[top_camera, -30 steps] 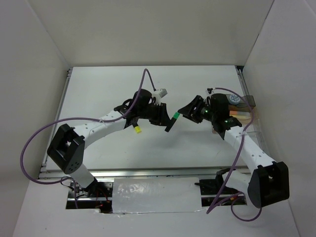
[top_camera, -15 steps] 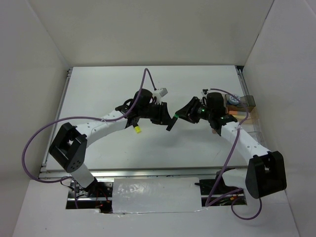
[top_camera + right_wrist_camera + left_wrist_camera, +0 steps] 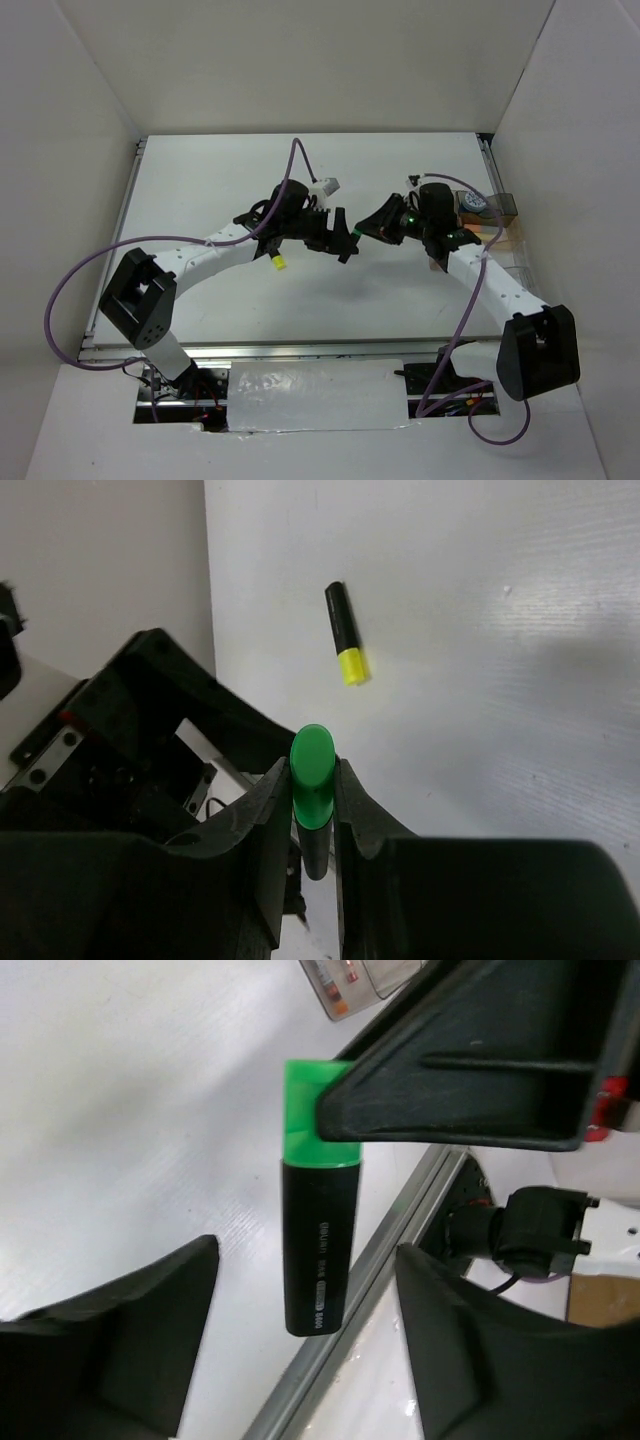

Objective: Sort the stationery into containers
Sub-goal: Place the pen in the storage box.

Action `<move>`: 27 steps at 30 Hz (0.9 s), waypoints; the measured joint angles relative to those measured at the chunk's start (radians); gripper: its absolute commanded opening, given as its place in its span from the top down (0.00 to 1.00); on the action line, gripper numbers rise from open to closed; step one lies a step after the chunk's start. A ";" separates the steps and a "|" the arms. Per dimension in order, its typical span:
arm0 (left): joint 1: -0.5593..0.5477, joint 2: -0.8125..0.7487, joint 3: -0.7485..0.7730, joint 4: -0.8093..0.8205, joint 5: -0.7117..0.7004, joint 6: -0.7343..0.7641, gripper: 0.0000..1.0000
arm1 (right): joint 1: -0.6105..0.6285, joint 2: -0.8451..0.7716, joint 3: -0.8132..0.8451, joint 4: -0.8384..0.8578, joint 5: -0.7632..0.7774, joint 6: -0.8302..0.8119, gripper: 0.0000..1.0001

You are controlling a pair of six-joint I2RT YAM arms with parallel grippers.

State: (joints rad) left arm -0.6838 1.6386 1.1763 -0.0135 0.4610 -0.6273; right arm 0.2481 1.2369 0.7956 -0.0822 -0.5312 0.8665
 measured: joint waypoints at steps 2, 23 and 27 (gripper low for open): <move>0.006 0.000 0.000 -0.008 -0.002 0.012 0.01 | -0.013 -0.001 0.023 -0.008 -0.010 -0.037 1.00; 0.428 -0.191 -0.090 -0.148 0.272 0.233 0.01 | -0.430 -0.007 0.422 -0.874 0.341 -1.887 1.00; 0.423 -0.191 -0.090 -0.143 0.279 0.234 0.01 | -0.454 0.045 0.414 -0.877 0.408 -2.076 1.00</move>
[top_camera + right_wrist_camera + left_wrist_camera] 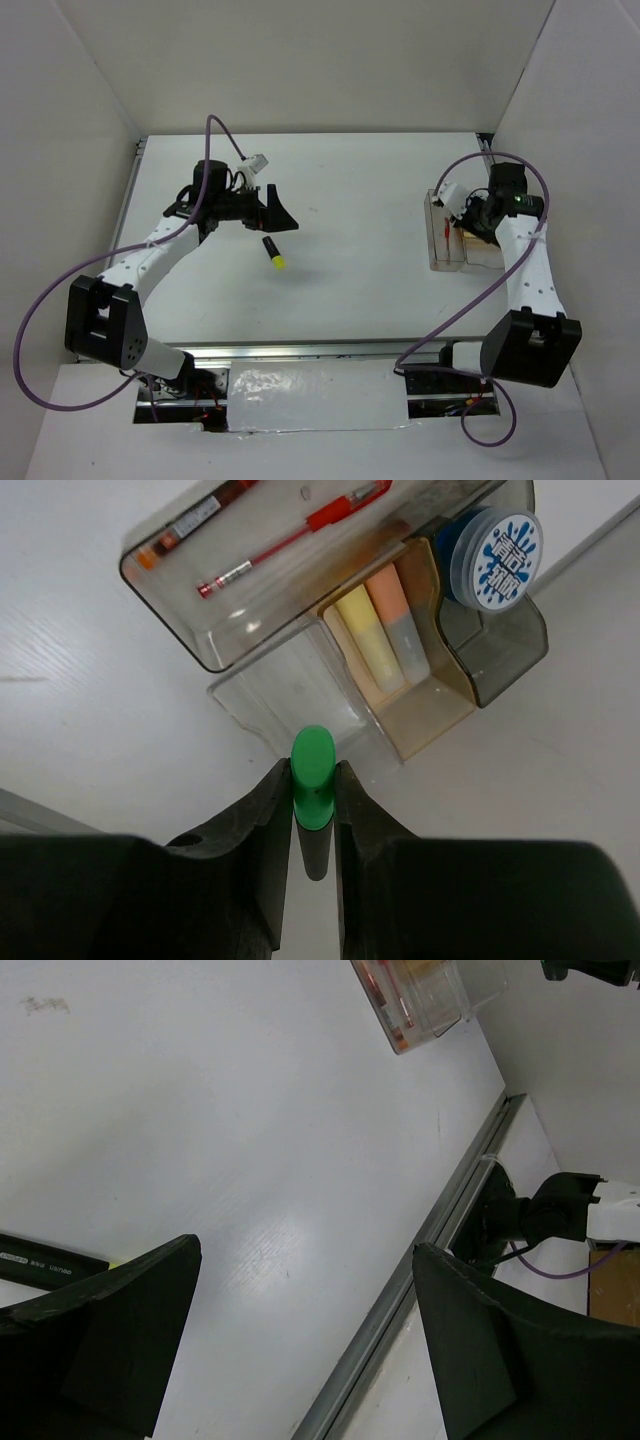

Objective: Sort the stationery into containers
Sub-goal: Place the pen in the storage box.

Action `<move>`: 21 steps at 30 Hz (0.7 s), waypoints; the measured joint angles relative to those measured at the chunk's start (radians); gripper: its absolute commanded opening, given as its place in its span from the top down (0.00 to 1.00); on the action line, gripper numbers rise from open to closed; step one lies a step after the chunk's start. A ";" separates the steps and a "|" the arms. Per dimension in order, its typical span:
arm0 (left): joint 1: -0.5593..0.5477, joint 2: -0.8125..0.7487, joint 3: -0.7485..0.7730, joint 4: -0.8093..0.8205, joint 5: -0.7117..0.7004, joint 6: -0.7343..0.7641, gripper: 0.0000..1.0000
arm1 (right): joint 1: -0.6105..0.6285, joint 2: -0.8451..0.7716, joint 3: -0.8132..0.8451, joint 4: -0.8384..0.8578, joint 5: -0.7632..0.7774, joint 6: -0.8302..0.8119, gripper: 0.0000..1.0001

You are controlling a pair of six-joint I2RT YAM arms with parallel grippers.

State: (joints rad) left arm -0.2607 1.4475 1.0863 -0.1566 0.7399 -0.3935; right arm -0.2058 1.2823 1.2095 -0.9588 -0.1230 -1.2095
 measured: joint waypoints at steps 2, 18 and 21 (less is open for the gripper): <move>0.000 0.000 0.000 0.000 0.002 0.002 0.01 | 0.000 0.021 -0.001 0.003 0.023 -0.069 1.00; 0.032 0.026 0.049 -0.040 -0.055 0.049 0.01 | 0.023 0.159 -0.056 0.026 0.169 -0.277 0.93; 0.040 0.026 0.061 -0.055 -0.118 0.061 0.01 | 0.034 0.190 -0.057 0.026 0.192 -0.280 0.87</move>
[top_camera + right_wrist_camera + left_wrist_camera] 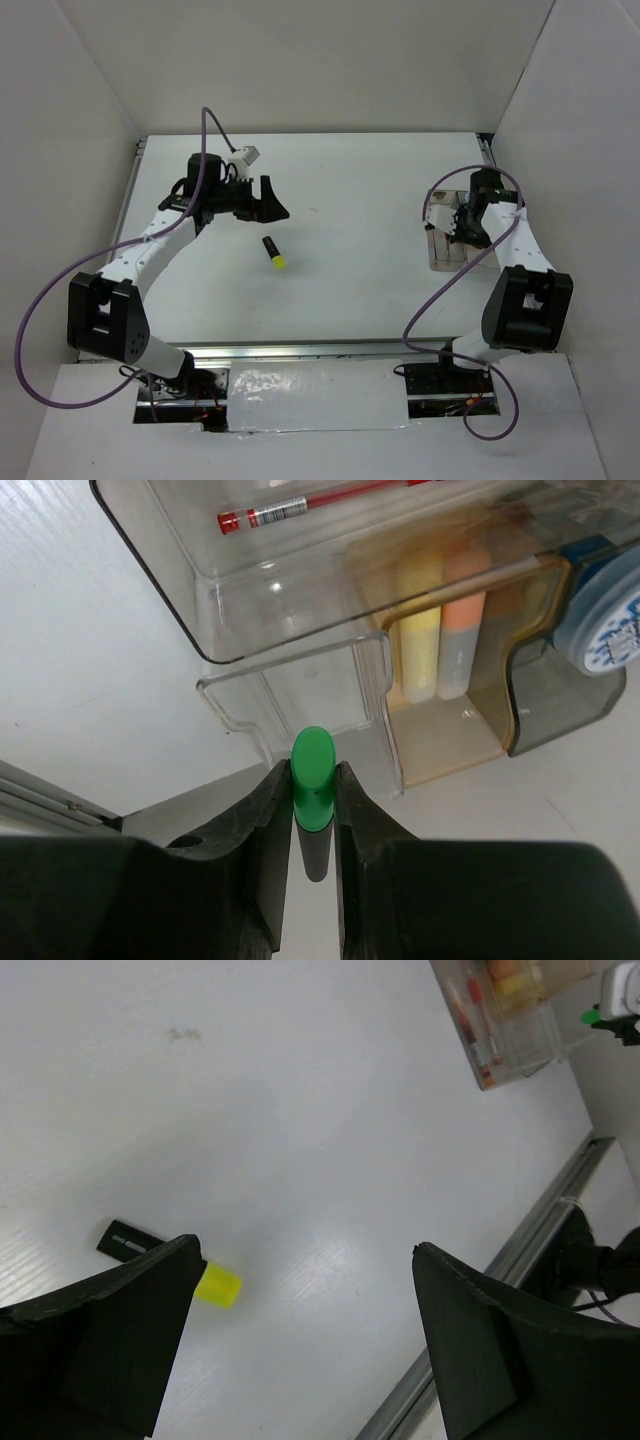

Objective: Sort the stationery into containers
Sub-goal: Place the pen in the storage box.

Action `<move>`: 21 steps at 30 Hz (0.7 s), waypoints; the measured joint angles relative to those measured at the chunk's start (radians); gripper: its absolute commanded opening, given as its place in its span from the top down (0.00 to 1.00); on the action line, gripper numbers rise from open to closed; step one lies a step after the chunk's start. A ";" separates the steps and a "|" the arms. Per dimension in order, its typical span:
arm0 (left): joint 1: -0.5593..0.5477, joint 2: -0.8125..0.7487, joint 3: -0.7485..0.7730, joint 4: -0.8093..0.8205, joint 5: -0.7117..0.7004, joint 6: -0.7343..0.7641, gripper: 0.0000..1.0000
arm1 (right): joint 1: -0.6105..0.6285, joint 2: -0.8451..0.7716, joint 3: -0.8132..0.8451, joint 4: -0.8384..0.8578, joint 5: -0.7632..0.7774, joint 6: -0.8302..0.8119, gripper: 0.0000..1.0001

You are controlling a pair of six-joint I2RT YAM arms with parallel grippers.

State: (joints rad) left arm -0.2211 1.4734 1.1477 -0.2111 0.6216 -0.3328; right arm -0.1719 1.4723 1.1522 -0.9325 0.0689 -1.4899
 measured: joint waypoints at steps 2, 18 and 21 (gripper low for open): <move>0.006 0.000 0.000 -0.009 -0.040 0.019 0.01 | 0.005 0.022 -0.001 0.005 0.012 0.000 0.86; 0.039 0.030 0.053 -0.168 0.002 0.406 0.14 | 0.043 0.070 -0.020 0.019 0.112 0.011 0.53; 0.035 0.081 0.117 -0.254 0.055 0.634 0.23 | 0.051 0.082 0.006 -0.001 0.106 0.033 0.54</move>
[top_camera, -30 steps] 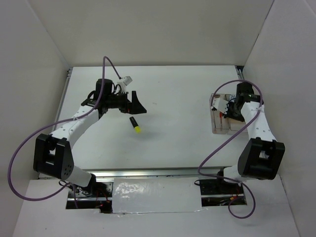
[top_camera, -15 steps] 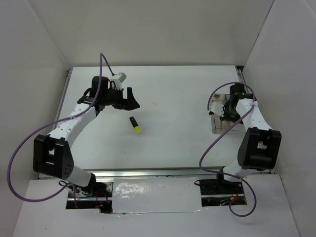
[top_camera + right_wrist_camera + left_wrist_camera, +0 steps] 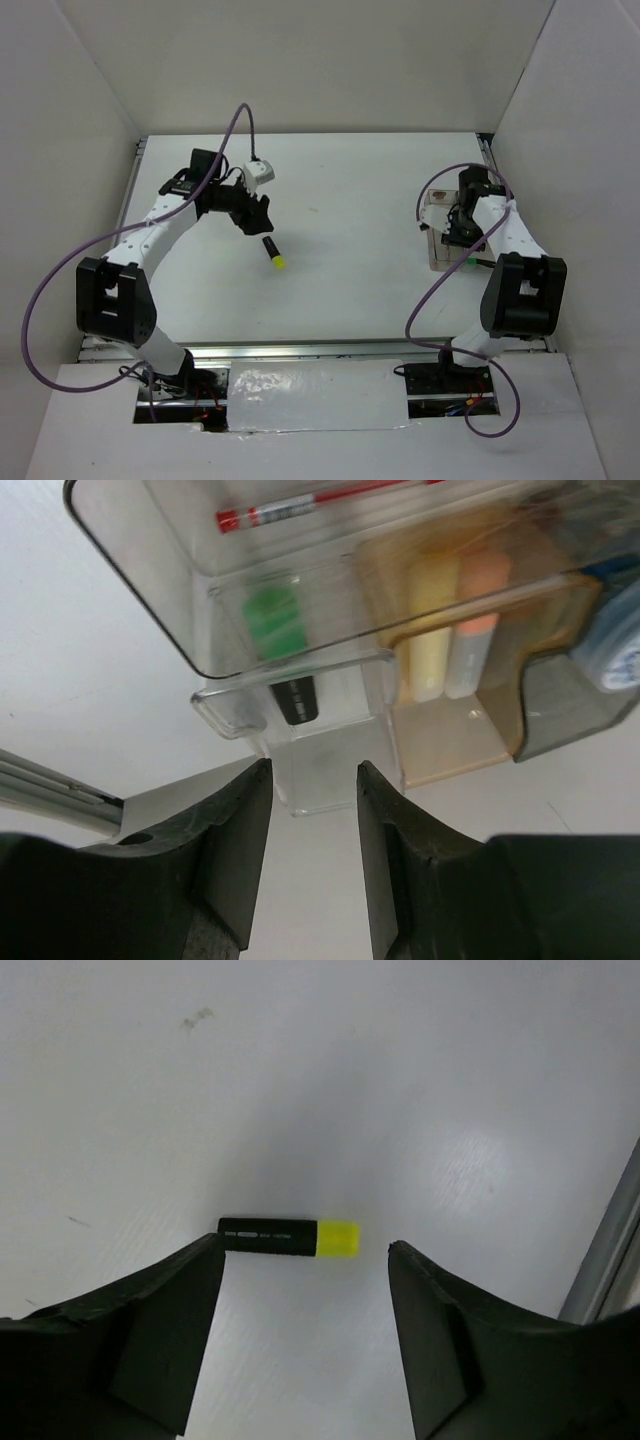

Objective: Sort the stationery into containers
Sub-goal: Place the pen in the storage box, then pick up the pen from the center of the board.

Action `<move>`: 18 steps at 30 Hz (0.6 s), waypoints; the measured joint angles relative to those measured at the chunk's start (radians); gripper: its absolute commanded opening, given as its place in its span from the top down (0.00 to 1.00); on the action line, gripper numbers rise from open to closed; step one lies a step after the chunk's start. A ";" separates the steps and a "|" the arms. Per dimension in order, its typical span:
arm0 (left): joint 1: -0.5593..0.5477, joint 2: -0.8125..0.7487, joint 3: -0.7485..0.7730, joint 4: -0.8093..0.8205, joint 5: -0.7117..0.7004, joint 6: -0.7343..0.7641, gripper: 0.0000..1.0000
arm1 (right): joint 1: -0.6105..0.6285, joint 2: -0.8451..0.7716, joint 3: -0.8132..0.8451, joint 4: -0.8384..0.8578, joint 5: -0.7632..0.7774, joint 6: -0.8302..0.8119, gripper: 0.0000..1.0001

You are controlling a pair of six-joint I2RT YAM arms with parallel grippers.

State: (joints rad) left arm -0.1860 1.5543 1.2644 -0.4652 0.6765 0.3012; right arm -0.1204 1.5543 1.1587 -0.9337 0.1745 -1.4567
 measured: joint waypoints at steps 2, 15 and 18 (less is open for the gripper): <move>-0.007 0.026 0.027 -0.085 0.016 0.189 0.28 | 0.005 0.004 0.042 -0.015 -0.021 0.026 0.54; -0.119 0.206 0.025 -0.389 -0.233 1.233 0.28 | 0.027 -0.008 0.451 -0.217 -0.498 0.485 0.53; -0.105 0.304 0.100 -0.425 -0.256 1.343 0.27 | 0.029 -0.036 0.444 -0.248 -0.584 0.565 0.53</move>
State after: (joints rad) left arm -0.2909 1.8580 1.3647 -0.8898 0.4202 1.6444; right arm -0.0914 1.5185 1.6028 -1.1812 -0.4099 -0.8917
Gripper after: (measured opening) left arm 0.722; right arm 0.467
